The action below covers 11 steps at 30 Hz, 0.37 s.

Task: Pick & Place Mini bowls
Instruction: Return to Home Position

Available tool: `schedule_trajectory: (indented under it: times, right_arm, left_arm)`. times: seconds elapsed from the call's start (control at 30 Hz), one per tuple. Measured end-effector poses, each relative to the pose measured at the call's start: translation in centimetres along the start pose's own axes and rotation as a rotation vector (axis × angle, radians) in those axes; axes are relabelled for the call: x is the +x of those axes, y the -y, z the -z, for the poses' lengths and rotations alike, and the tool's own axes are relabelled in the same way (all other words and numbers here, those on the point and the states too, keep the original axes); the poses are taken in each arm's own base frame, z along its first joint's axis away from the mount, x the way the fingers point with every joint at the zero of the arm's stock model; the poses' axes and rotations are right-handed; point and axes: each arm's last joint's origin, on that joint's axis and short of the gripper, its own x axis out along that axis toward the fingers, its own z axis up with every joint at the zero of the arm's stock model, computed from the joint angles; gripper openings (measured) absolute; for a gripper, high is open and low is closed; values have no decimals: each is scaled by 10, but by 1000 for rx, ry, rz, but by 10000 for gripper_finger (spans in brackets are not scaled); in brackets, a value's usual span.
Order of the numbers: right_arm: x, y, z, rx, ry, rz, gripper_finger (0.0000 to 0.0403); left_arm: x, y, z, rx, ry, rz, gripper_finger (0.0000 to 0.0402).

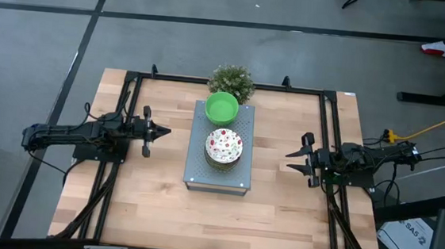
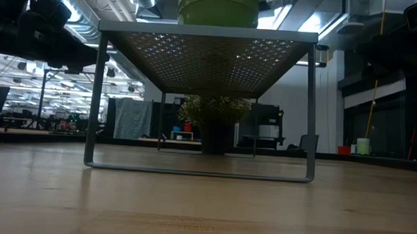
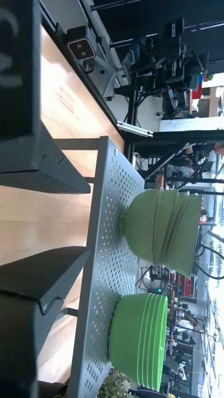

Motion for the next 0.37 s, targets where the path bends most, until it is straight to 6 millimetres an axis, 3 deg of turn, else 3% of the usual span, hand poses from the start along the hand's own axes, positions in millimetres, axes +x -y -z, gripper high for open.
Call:
schedule_trajectory:
  times: [0.37]
  right_arm:
    - [0, 0, 0, 0, 0, 0, 147]
  left_arm:
    - [0, 0, 0, 0, 0, 0, 8]
